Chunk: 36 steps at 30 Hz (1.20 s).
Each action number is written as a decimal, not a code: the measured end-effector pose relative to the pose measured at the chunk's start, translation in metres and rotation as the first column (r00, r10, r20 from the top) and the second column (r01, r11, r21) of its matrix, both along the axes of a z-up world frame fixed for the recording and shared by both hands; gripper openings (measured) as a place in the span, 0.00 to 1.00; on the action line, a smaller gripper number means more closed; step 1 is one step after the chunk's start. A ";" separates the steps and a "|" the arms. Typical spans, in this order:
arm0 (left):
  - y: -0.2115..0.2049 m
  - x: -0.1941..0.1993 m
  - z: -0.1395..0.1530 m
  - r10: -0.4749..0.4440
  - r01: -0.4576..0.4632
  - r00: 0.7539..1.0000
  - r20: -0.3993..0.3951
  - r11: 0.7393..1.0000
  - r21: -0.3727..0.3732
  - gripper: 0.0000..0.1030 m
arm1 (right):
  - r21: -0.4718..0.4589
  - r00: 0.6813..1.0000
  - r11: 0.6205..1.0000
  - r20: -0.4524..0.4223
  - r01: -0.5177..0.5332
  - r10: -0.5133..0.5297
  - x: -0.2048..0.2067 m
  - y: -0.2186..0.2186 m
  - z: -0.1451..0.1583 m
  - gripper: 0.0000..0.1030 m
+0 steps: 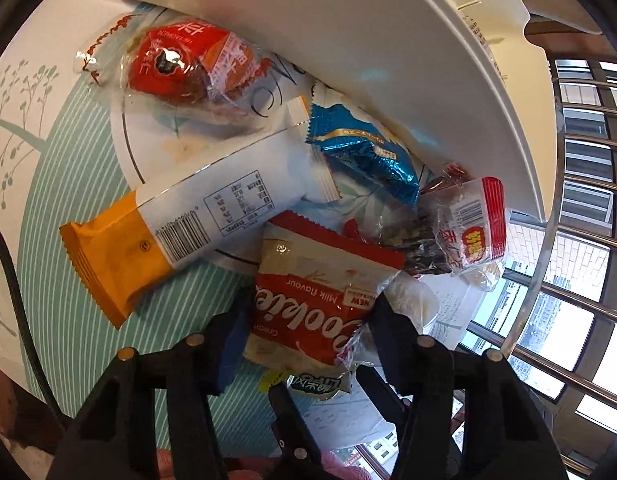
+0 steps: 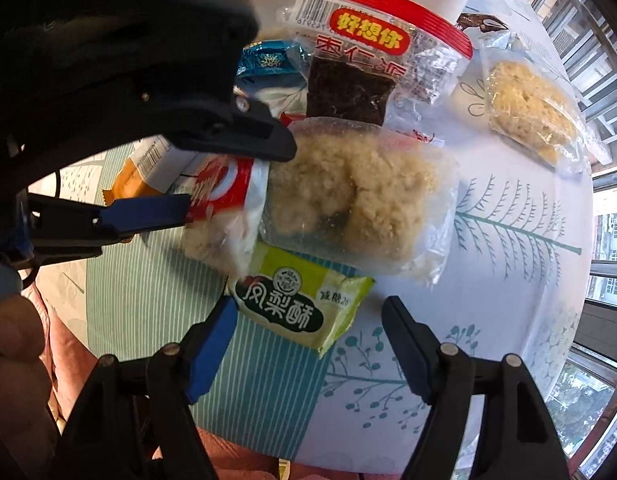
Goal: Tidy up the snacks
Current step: 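Close the left gripper on the red Cookies bag while the right gripper grasps the green pineapple-cake packet, then carry both held packets into the white basket and open both grippers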
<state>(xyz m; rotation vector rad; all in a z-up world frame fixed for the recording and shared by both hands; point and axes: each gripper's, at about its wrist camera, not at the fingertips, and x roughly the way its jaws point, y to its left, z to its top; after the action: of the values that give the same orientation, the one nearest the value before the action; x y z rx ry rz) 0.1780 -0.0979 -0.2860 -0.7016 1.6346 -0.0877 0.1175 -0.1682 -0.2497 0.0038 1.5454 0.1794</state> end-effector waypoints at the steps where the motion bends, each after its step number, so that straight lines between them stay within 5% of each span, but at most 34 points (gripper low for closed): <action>1: 0.000 -0.001 0.001 -0.002 0.002 1.000 0.005 1.000 -0.005 0.47 | 0.002 1.000 1.000 0.002 0.001 -0.001 -0.004 -0.003 -0.001 0.70; 6: 0.015 -0.003 0.004 -0.016 0.016 1.000 0.009 1.000 0.014 0.44 | 0.008 1.000 1.000 0.008 0.008 -0.008 -0.006 -0.010 0.000 0.65; 8: 0.019 -0.006 0.006 -0.015 0.015 1.000 0.008 1.000 0.016 0.44 | 0.023 1.000 1.000 0.014 -0.001 0.001 -0.007 -0.010 0.001 0.56; 22: 0.053 -0.024 0.029 0.030 -0.031 0.999 0.024 0.999 0.019 0.44 | 0.039 1.000 0.999 -0.012 -0.010 0.011 -0.016 -0.006 0.007 0.48; 36: 0.097 -0.054 0.073 0.015 -0.016 1.000 0.007 0.993 0.118 0.45 | 0.129 0.961 0.984 -0.263 0.123 -0.086 -0.012 -0.047 -0.008 0.47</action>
<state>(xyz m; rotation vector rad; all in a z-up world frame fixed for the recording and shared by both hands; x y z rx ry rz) 0.1241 -0.0009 -0.2134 -0.6227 1.6148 0.0179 0.1051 -0.2149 -0.2579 0.2309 1.7828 0.2123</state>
